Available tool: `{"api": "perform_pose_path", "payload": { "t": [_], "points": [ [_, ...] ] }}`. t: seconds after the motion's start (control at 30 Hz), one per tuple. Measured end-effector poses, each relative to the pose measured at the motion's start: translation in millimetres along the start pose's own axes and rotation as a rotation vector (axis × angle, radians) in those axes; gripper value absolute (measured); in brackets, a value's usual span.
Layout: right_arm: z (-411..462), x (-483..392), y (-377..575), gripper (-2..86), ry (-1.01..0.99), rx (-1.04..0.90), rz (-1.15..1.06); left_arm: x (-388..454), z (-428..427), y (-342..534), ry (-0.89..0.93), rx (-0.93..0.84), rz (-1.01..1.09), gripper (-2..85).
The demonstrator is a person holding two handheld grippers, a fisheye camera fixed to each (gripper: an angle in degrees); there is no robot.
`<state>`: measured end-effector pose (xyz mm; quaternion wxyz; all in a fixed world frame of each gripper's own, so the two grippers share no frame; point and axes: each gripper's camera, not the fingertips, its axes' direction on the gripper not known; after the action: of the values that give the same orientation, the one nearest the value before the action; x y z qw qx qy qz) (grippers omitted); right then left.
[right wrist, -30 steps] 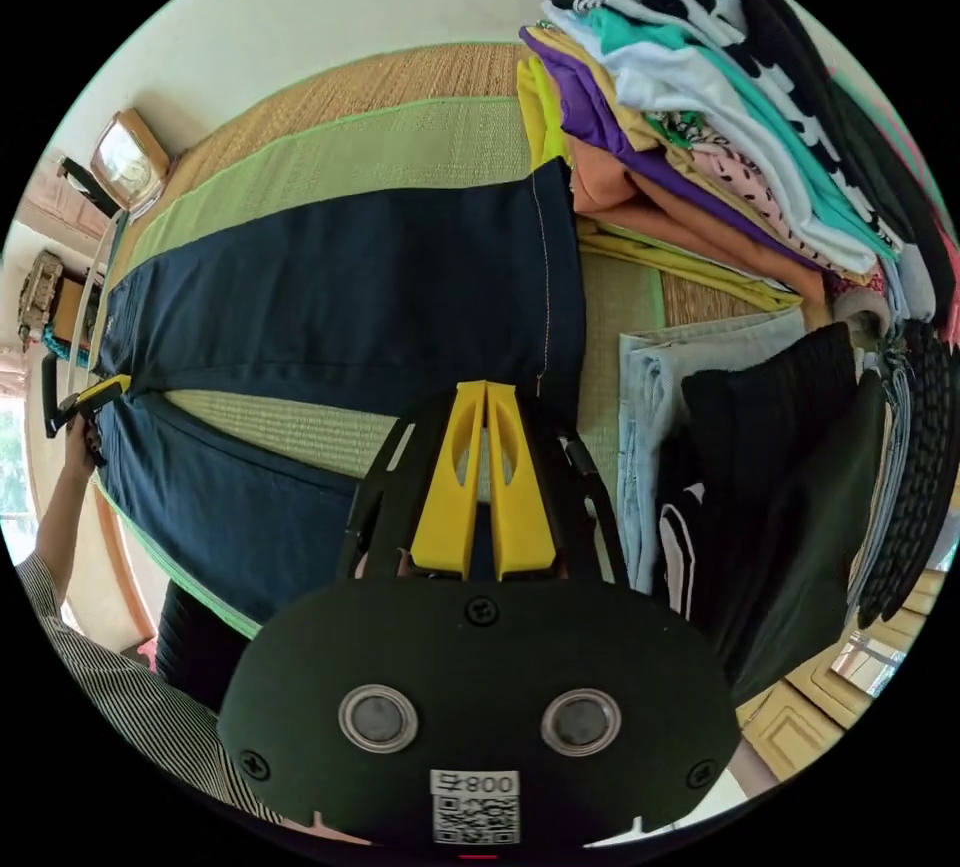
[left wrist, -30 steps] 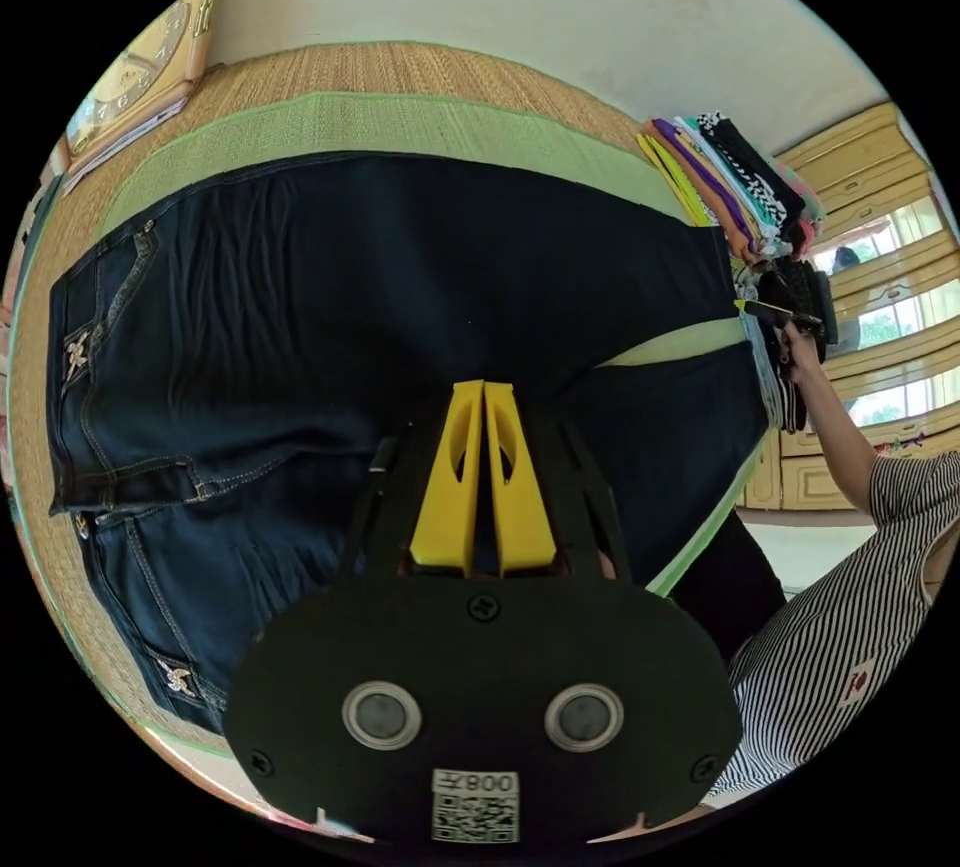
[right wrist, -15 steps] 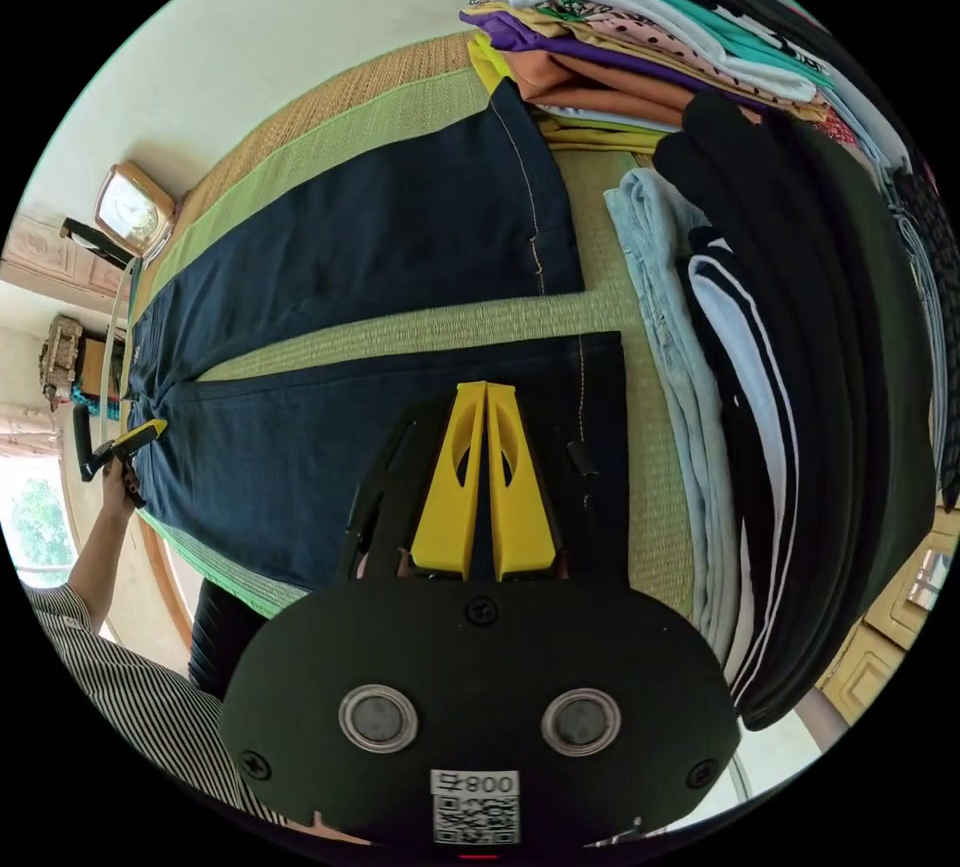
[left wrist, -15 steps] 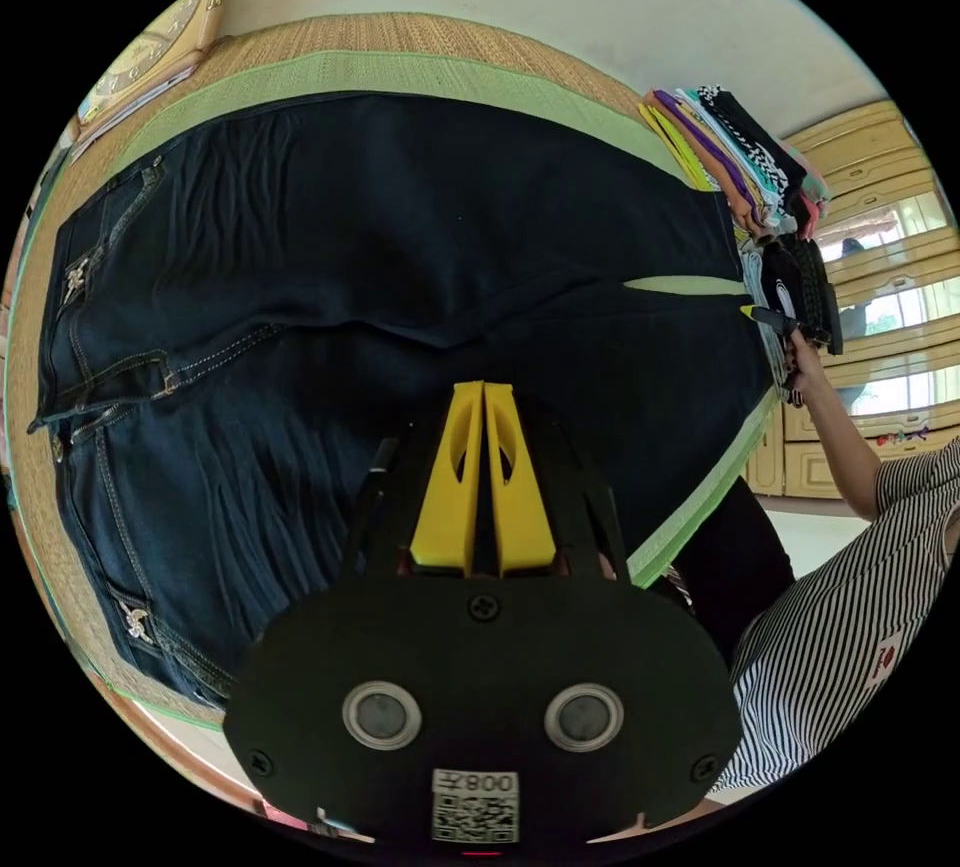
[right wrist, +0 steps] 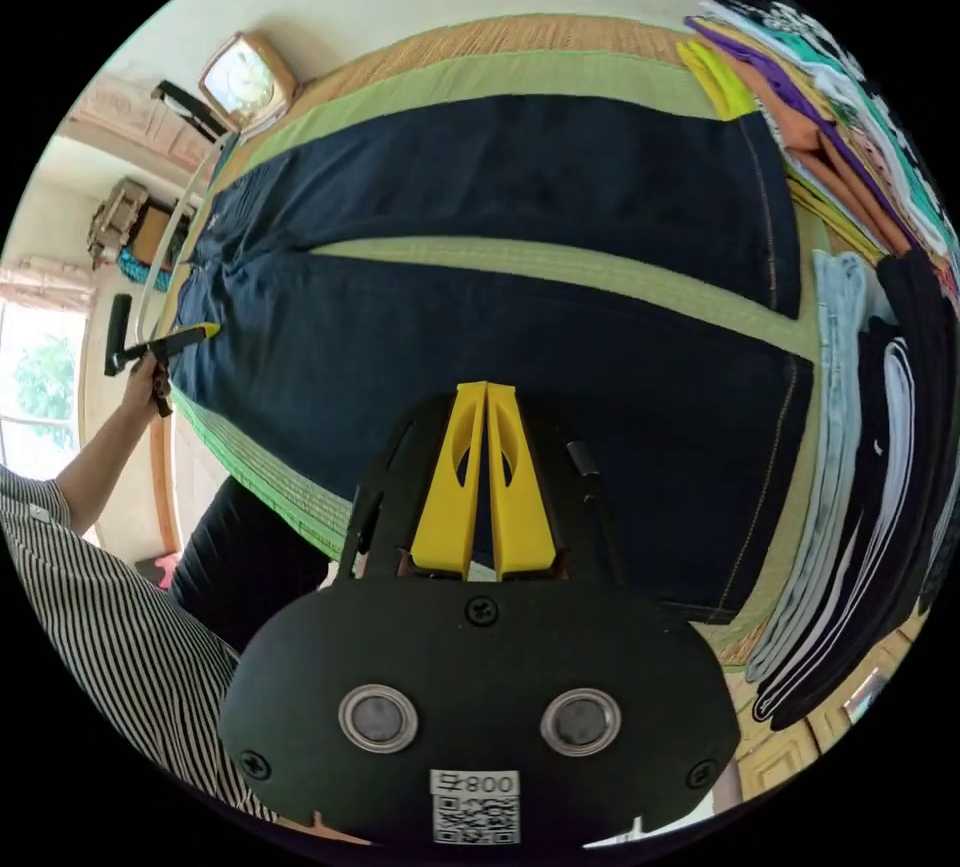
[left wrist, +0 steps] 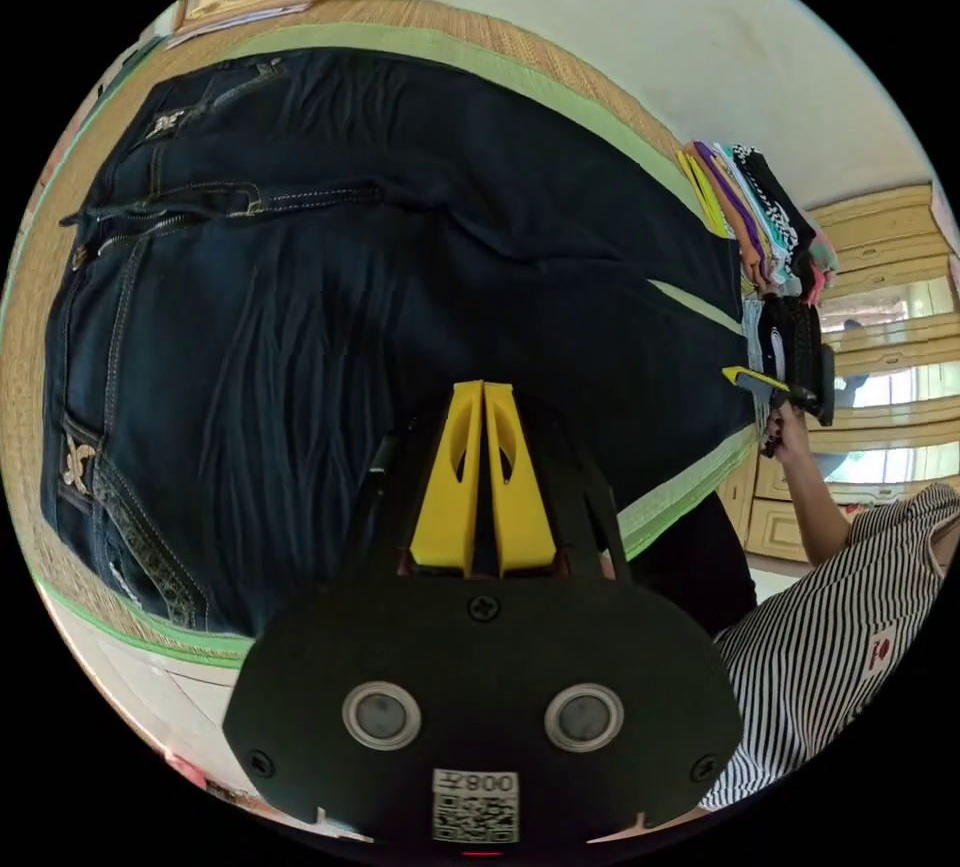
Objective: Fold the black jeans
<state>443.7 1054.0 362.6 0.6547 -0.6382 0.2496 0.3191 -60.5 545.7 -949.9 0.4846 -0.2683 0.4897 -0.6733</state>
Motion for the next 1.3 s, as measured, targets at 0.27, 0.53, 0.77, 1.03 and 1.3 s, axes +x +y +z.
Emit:
{"api": "perform_pose_path", "payload": {
  "t": [0.27,0.53,0.77,1.03,1.3],
  "points": [
    [9.0,2.9,3.8,0.0,-0.058,0.006,0.028,21.1,-13.9,2.2,0.012,-0.011,-0.008,0.2],
    [6.6,-1.3,0.4,0.1,-0.148,0.064,-0.03,64.8,-37.0,-22.3,0.011,0.087,0.068,1.3],
    [21.7,-58.8,-42.1,0.2,-0.256,0.071,-0.274,64.3,-68.6,-40.3,-0.016,0.215,-0.097,3.4],
    [20.3,-61.6,-43.2,1.4,-0.165,0.114,-0.272,131.6,-68.3,-75.4,0.108,0.2,0.042,5.5],
    [-45.3,76.4,25.6,6.8,0.121,0.302,0.203,293.5,-13.4,-176.8,0.259,0.106,0.408,8.0]
  ]
}}
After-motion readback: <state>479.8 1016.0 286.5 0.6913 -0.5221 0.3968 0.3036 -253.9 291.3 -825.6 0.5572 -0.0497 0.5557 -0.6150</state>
